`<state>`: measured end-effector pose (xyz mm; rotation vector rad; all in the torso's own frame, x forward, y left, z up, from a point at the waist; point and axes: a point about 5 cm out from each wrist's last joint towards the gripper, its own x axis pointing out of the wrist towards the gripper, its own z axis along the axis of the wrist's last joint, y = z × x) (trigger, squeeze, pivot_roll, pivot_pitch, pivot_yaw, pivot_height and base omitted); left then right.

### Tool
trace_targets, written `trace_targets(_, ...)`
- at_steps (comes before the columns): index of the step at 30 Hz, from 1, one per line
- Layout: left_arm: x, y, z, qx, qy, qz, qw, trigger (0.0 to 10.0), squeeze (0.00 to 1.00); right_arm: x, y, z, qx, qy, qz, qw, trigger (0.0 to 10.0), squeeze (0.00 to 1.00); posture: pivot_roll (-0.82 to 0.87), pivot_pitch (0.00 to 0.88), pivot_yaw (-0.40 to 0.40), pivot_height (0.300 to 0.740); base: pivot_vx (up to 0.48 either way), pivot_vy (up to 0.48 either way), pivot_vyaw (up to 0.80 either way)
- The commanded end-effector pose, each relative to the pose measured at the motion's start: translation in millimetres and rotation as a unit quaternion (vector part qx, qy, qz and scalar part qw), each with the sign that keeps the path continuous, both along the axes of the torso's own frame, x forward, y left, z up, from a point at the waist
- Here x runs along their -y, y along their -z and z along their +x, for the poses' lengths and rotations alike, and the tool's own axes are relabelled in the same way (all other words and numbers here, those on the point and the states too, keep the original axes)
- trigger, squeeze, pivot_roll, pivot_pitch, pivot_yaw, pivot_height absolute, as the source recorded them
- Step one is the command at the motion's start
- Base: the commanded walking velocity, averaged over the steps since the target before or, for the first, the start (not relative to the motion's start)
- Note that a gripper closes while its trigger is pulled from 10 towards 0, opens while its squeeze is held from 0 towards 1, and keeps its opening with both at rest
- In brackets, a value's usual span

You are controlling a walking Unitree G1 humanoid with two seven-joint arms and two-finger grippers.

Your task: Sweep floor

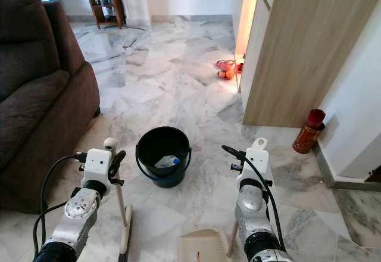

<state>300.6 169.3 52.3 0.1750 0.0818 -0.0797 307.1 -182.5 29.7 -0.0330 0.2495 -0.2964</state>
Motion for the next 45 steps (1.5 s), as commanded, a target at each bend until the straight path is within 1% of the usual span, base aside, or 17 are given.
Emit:
trace_targets(1,-1.4,-0.3,0.6,-0.001,-0.001,-0.002,1.0,10.0,0.0,-3.2,-1.9,1.9,0.004,-0.004,0.001,1.0,10.0,0.0,0.11,0.0,0.044,0.74,0.0,0.0,0.0)
trace_targets(20,-1.6,0.4,0.1,-0.004,0.001,-0.001,1.0,10.0,0.0,-4.2,-1.0,1.9,0.0,-0.004,0.003,1.0,10.0,0.0,0.11,0.0,0.045,0.74,0.0,0.0,0.0)
trace_targets(36,-0.9,0.0,-0.3,-0.002,0.002,0.0,1.0,10.0,0.0,-6.9,-0.3,2.4,-0.003,-0.009,0.006,1.0,10.0,0.0,0.11,0.0,0.045,0.74,0.0,0.0,-0.79)
trace_targets(45,-0.3,0.5,-0.5,-0.004,0.003,0.0,1.0,10.0,0.0,-5.3,0.4,1.8,-0.005,-0.007,0.005,1.0,10.0,0.0,0.11,0.0,0.046,0.74,0.0,0.0,-0.8)
